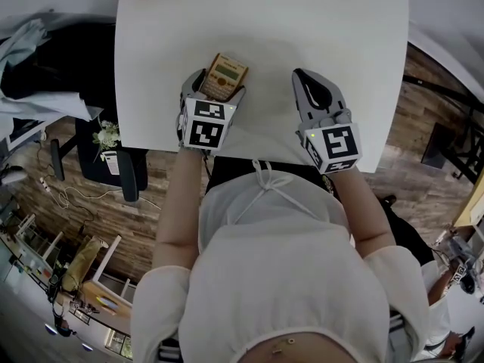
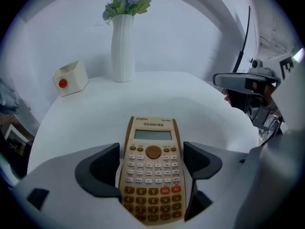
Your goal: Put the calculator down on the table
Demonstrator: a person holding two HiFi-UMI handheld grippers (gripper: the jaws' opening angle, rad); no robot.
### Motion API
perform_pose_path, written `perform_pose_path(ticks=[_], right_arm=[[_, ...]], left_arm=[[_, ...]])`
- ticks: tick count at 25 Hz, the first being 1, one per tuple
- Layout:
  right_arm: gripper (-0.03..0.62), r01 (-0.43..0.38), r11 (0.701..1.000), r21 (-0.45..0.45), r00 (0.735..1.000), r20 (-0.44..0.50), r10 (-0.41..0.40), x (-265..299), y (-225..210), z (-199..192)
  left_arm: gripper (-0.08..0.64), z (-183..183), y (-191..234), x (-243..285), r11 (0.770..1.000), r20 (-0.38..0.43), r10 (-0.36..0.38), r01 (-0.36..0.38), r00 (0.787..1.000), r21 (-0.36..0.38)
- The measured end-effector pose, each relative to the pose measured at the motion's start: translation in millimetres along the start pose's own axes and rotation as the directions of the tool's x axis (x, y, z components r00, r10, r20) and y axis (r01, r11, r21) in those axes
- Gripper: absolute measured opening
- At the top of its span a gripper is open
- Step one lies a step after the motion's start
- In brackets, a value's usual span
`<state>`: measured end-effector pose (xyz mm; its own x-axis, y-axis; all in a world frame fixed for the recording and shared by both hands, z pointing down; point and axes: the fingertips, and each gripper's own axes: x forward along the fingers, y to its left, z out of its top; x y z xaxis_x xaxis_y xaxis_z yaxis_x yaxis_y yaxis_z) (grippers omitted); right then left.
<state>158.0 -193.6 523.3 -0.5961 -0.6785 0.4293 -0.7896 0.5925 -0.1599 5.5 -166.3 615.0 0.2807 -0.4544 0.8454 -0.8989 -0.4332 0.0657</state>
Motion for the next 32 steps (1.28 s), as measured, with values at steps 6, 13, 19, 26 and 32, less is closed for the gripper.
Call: perform_pose_path(ticks=[6, 13, 19, 26, 32], right_arm=[[0.006, 0.012, 1.000, -0.012, 1.000, 0.020, -0.012, -6.2, 3.2, 8.6], [0.006, 0.061, 0.997, -0.042, 0.997, 0.053, -0.059, -26.0, 9.5, 24.0], [0.006, 0.111, 0.990, -0.092, 0.991, 0.080, -0.104, -43.8, 29.5, 41.5], [0.006, 0.187, 0.977, -0.106, 0.973, 0.158, -0.169, -65.9, 49.9, 79.2], [0.006, 0.248, 0.965, -0.087, 0.947, 0.233, -0.222, -88.4, 63.9, 107.5]], left_arm=[[0.414, -0.4, -0.3, -3.8, 1.000, 0.034, -0.007, 0.007, 0.999, 0.005], [0.414, 19.2, -2.0, -32.8, 1.000, 0.126, 0.009, -0.012, 0.992, 0.025], [0.403, 59.4, -10.9, -90.3, 0.996, 0.317, -0.045, 0.017, 0.947, 0.089], [0.168, 95.9, 3.5, -164.0, 0.991, 0.540, 0.014, -0.082, 0.842, 0.102], [0.040, 109.6, 3.3, -210.9, 0.981, 0.627, -0.057, -0.073, 0.777, 0.179]])
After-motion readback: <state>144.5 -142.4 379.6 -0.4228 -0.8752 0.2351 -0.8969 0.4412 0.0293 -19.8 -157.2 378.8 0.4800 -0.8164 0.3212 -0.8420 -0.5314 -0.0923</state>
